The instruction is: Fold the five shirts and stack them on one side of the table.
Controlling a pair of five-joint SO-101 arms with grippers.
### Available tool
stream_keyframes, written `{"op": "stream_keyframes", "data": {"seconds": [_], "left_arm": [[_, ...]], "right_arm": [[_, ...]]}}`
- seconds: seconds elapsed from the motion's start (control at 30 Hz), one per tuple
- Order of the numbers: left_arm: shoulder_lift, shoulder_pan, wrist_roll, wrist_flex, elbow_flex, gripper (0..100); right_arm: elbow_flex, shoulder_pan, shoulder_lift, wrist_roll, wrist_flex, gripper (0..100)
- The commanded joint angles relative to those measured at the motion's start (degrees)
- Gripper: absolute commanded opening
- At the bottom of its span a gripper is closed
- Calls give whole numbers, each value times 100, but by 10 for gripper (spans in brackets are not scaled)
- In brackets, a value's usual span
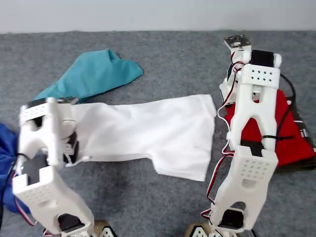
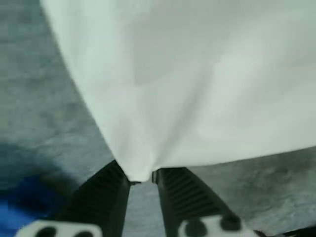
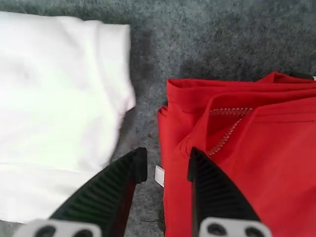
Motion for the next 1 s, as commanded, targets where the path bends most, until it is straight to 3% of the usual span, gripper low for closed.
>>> {"op": "stream_keyframes", "data": {"seconds": [0.0,0.3,0.5,0.6,0.8,0.97], "left_arm": [[-229,-484,-431,0,-180,13],[-220,-826,-431,26,-180,17],[-273,-826,88,202,-207,154],[-273,-818,158,246,-224,160],[-281,-1029,158,1240,-1305,160],[-281,-1609,167,1222,-2149,160]], "right_arm": [[-229,40,-462,62,136,151],[-229,40,-462,53,154,154],[-141,22,-945,62,277,154],[185,31,-1420,62,277,154],[686,4,-2114,70,259,154],[686,4,-2114,44,207,154]]}}
